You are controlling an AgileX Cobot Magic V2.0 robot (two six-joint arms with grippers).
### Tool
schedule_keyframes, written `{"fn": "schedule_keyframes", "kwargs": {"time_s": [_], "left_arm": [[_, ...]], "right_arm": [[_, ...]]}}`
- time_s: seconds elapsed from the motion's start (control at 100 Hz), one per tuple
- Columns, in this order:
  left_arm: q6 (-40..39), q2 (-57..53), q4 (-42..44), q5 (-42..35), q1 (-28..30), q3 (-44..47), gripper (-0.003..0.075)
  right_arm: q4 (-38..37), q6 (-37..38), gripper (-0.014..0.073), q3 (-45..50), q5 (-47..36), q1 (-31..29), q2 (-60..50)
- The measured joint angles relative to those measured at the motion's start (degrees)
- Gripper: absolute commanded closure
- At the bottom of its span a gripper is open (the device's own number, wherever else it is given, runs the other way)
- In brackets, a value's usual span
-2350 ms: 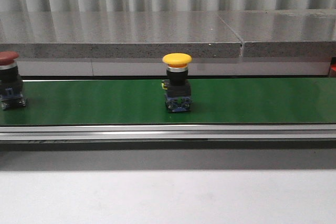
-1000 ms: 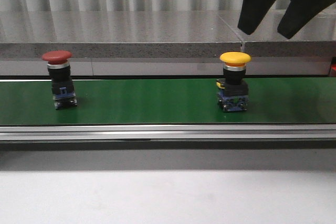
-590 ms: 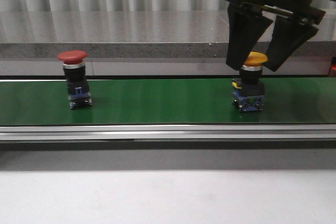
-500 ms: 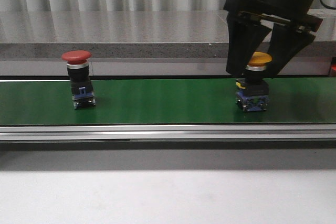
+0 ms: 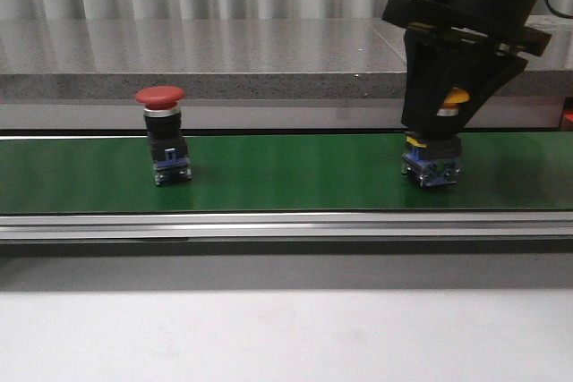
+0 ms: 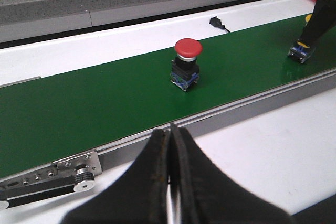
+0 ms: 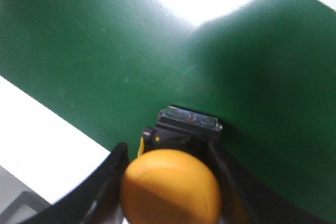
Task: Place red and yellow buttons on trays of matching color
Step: 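Lower the right gripper onto the yellow button at the belt's end and grasp, then lower the yellow button into the yellow tray and open the right gripper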
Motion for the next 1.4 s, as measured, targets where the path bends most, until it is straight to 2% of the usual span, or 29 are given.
{"fn": "schedule_keyframes", "kwargs": {"time_s": [0.2,0.43,0.98,1.4], "left_arm": [[0.0,0.0,0.0,0.0,0.0,0.0,0.0741],[0.0,0.0,0.0,0.0,0.0,0.0,0.0741],[0.0,0.0,0.0,0.0,0.0,0.0,0.0741],[0.0,0.0,0.0,0.0,0.0,0.0,0.0741]], "right_arm": [[-0.65,5.48,0.0389,0.0,0.1,-3.64,-3.89],[-8.41,13.29,0.0389,0.0,1.07,-10.83,-10.12],[-9.64,19.56,0.0389,0.0,2.43,-37.11,-14.37],[-9.73,24.15,0.0389,6.13,-6.5,-53.63,-14.37]]}}
